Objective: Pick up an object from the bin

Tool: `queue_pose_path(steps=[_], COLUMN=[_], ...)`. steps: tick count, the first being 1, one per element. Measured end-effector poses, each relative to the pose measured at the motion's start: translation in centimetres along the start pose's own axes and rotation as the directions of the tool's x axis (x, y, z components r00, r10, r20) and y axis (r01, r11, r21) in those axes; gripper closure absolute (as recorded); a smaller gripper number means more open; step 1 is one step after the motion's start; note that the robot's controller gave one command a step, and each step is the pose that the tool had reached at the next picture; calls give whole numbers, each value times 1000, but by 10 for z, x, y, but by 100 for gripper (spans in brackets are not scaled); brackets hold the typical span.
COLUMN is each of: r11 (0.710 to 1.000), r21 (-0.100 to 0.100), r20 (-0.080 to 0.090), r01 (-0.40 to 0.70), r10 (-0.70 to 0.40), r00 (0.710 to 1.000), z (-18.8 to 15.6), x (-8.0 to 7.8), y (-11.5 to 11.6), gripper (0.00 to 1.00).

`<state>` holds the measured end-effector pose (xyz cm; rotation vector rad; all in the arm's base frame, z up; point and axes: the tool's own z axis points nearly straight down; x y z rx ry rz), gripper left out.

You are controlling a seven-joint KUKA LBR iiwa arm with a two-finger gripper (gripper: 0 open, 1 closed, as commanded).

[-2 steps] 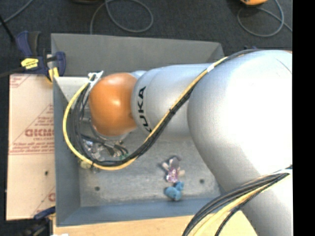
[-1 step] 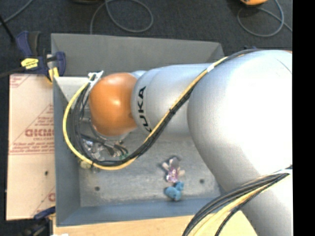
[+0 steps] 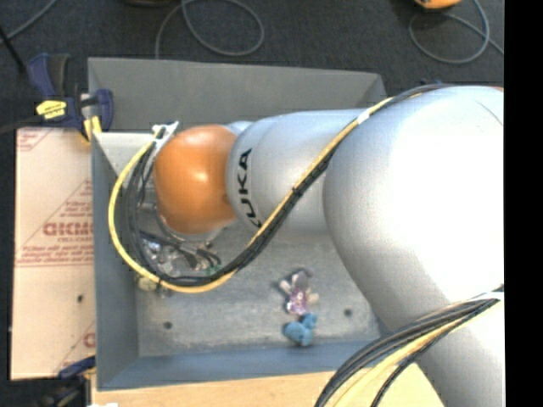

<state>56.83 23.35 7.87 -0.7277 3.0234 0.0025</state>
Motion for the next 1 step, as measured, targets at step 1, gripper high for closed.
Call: queue_pose_path(steps=[1], r11=[1000], r21=[-1], r20=[-8], r01=[-1], r10=[1], r00=[1000], z=[-6], x=[2], y=[1], gripper=[100])
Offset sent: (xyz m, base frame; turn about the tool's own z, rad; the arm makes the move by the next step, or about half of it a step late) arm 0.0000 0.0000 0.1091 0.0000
